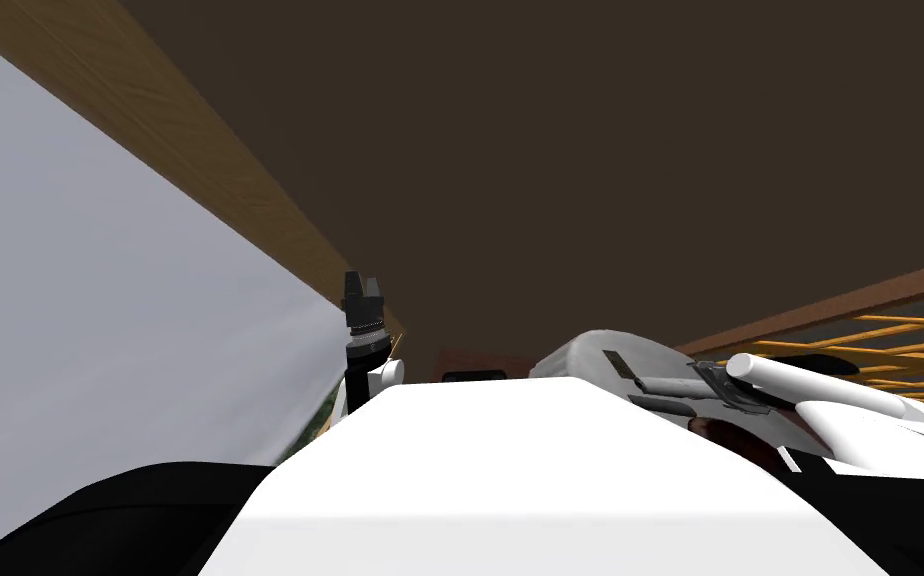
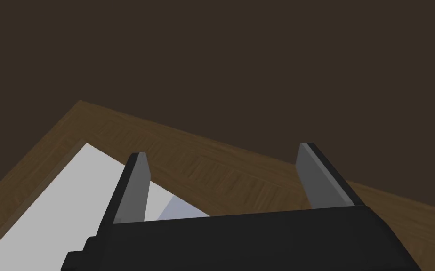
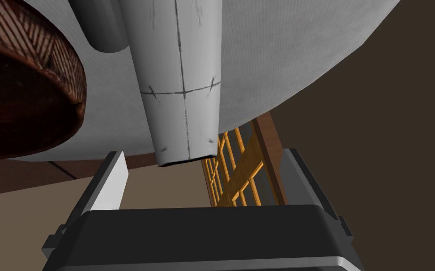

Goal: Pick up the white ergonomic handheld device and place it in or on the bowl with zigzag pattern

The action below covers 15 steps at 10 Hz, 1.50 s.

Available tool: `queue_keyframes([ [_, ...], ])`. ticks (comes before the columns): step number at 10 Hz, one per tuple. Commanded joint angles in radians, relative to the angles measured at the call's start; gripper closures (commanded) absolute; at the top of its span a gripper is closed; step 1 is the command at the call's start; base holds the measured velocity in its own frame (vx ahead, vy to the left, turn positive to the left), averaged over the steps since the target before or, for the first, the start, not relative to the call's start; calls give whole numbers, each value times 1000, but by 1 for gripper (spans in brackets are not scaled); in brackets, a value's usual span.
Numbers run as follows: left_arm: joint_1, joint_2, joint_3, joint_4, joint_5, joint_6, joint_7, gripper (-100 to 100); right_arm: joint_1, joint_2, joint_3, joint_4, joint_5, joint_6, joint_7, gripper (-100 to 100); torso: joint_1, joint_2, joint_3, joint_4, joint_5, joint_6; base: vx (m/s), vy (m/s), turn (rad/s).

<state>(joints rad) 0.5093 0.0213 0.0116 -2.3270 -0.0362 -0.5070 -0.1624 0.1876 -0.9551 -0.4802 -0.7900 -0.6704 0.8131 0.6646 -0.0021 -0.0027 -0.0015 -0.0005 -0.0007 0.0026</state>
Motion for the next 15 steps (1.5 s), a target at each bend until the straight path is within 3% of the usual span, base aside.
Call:
queue_keyframes([
  [1,0,0,0,0,0,0,0,0,0,-6,0,34,-15,23,8,-100,0,0,0,0,0,0,-8,-16,122],
  [3,0,0,0,0,0,0,0,0,-11,-13,16,101,-38,72,13,-100,1,1,0,0,0,1,-16,-4,232],
  [6,0,0,0,0,0,0,0,0,-15,-14,25,148,-46,92,15,-100,1,1,1,0,0,1,-13,-2,118],
  [9,0,0,0,0,0,0,0,0,-25,-12,52,233,-65,138,14,-100,1,0,0,0,0,1,-8,-2,177],
  [12,0,0,0,0,0,0,0,0,-17,-9,52,221,-65,143,7,-100,1,0,0,0,0,2,0,-2,15],
  [13,0,0,0,0,0,0,0,0,-17,-9,52,222,-65,144,7,0,1,0,0,0,0,2,0,0,0],
  [14,0,0,0,0,0,0,0,0,-48,-2,71,227,-50,141,9,-100,1,0,0,0,0,2,11,-12,-175],
  [15,0,0,0,0,0,0,0,0,-71,5,90,233,-35,138,10,-100,1,0,0,0,0,3,29,-22,-247],
])
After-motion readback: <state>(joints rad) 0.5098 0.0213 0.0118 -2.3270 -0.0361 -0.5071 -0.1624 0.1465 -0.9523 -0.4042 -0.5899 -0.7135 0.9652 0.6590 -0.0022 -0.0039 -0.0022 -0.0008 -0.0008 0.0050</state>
